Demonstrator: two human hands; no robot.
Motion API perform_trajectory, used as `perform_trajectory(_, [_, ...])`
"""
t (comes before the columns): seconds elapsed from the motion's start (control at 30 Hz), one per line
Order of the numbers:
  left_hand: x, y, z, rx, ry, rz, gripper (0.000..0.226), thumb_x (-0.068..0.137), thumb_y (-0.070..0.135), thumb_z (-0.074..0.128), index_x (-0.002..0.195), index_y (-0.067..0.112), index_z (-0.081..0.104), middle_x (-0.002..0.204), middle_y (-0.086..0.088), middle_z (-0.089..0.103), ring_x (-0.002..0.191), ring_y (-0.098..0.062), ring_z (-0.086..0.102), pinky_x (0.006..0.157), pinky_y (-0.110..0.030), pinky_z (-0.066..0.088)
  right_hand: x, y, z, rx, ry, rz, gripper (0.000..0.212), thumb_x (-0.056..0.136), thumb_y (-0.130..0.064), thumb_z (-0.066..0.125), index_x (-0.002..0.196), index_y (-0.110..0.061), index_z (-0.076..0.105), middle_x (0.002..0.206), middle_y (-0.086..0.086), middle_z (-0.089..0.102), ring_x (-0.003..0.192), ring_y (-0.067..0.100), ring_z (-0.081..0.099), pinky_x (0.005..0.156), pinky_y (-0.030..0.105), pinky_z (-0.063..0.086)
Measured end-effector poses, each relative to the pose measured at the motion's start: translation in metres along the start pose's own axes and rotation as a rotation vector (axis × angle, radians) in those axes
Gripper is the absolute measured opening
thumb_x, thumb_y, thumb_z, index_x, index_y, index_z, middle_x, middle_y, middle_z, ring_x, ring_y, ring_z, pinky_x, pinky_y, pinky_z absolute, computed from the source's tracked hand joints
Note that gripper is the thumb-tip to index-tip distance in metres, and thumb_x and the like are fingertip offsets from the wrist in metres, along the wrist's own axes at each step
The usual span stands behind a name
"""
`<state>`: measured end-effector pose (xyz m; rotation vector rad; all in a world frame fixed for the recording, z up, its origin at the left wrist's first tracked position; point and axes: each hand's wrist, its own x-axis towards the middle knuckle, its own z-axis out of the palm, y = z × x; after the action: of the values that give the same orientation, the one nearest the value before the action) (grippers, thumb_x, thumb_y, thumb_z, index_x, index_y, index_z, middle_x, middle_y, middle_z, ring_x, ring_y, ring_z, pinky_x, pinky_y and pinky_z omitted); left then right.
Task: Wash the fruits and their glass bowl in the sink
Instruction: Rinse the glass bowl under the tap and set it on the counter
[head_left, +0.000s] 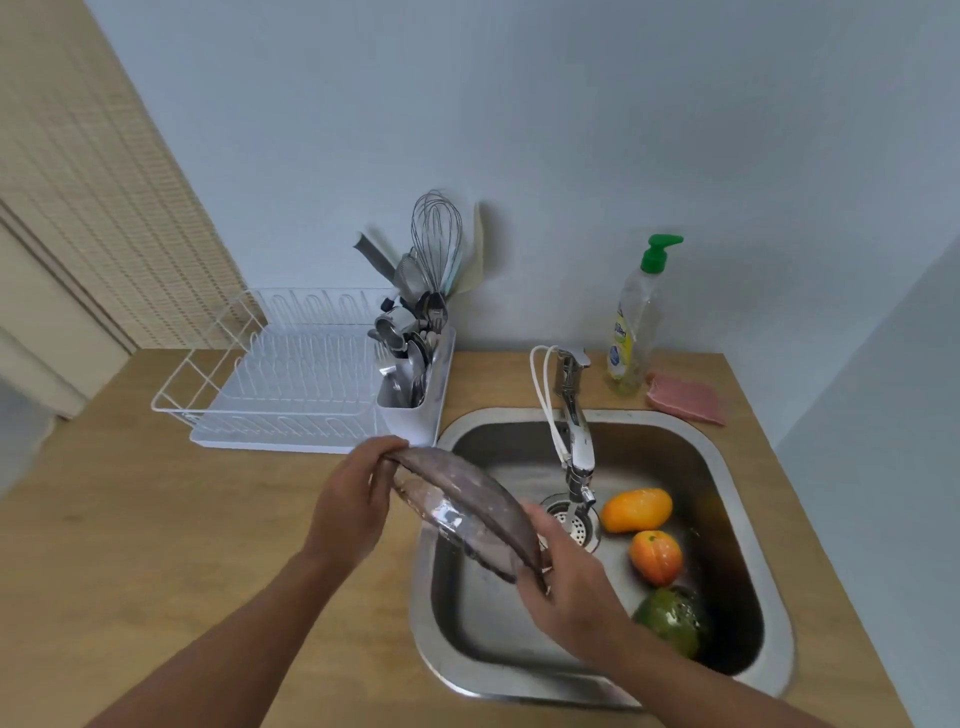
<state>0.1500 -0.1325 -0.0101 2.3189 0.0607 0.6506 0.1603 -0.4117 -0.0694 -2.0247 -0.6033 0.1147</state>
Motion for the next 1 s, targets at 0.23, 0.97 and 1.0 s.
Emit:
perform_trajectory(0.23, [0.019,-0.055,-0.089,0.063,0.283,-0.483,0.012,0.097,0.032,0.065,0.104,0.028,0.055,0.089,0.0,0.071,0.082,-0.024,0.069,0.075,-0.041,0.054,0.091,-0.082,0.067,0.138,0.079,0.035,0.023,0.101,-0.022,0.058,0.123,-0.026,0.06,0.1,-0.011,0.07,0.09,-0.009,0.063,0.082,0.011,0.049])
perform_trajectory(0.97, [-0.054,-0.153,-0.139,0.635,0.007,-0.845,0.044,0.091,0.02,0.059,0.135,0.018,0.061,0.137,-0.016,0.06,0.127,-0.041,0.05,0.105,-0.05,0.042,0.106,-0.104,0.19,0.241,-0.337,0.609,0.029,0.099,-0.04,0.058,0.123,-0.024,0.06,0.113,0.003,0.068,0.059,0.025,0.076,0.054,0.039,0.065])
perform_trajectory(1.0, [-0.048,-0.141,-0.133,0.695,0.013,-0.792,0.047,0.09,0.023,0.06,0.136,0.02,0.059,0.139,-0.014,0.057,0.128,-0.04,0.046,0.105,-0.051,0.039,0.103,-0.103,0.187,0.211,-0.314,0.594,0.029,0.099,-0.047,0.054,0.117,-0.025,0.059,0.104,0.002,0.069,0.062,0.024,0.076,0.054,0.039,0.065])
